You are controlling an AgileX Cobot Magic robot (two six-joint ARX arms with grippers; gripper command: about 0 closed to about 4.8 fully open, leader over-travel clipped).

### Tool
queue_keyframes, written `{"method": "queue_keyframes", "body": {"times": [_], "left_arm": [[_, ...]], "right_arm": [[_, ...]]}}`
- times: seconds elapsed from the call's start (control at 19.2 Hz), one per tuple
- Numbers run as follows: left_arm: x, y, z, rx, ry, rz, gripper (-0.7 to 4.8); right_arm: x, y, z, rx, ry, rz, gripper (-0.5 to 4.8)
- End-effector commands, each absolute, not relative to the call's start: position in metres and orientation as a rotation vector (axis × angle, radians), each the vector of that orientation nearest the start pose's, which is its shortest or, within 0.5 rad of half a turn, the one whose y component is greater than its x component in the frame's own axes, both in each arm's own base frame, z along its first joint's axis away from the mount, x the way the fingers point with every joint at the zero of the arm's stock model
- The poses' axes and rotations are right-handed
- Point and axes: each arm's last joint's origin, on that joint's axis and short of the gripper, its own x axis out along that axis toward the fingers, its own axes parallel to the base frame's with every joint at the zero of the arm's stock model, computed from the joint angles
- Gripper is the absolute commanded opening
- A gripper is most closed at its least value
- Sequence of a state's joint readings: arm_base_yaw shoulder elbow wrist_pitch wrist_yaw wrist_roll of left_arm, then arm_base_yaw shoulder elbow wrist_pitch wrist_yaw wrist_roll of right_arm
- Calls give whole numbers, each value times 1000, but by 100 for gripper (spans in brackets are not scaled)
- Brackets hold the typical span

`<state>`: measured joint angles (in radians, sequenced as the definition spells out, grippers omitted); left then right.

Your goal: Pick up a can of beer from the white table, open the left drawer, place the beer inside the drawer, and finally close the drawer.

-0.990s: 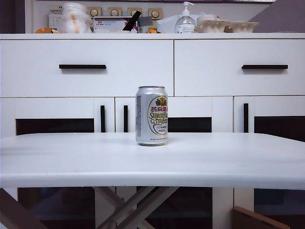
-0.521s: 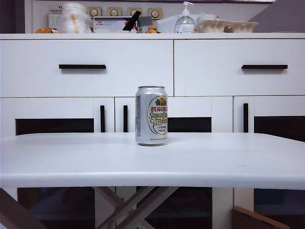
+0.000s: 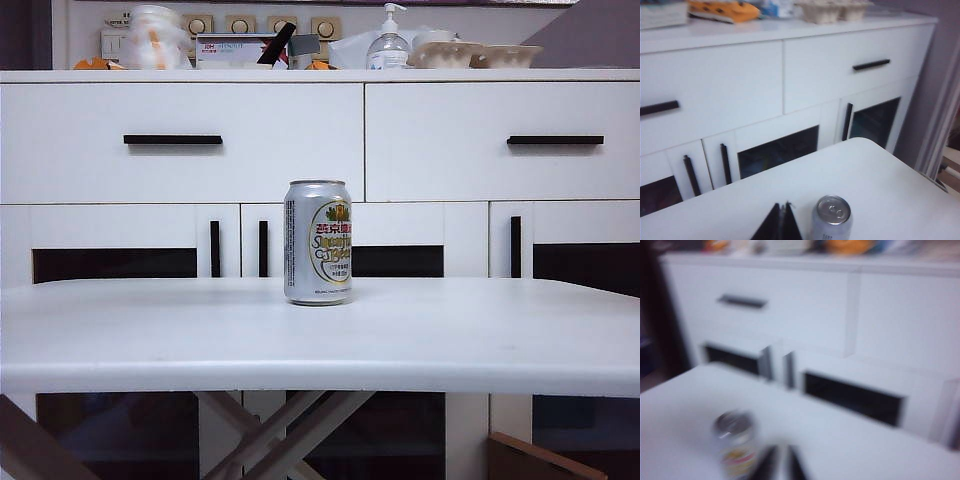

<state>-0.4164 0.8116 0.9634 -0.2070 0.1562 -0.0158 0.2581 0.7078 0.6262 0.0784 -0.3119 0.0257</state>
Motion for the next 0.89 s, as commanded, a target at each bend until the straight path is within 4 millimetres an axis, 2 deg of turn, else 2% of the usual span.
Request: {"method": "queue_keyframes", "body": {"times": [0.05,0.1,0.16,0.68,0.89], "left_arm": [[155,-74,387,-4,59,-572,-6],[156,-74,387,-4,60,-571,-6],[157,-74,387,-4,56,-570,-6],[158,-75,387,-4,55,-572,-6],[158,-75,387,-4,56,-571,-6]], "right_arm": [[170,71,306,23,52,663,299],[175,80,301,22,70,694,414],[180,88,297,19,81,719,479],[239,131,254,33,27,784,479],[261,147,239,26,88,823,479]]}}
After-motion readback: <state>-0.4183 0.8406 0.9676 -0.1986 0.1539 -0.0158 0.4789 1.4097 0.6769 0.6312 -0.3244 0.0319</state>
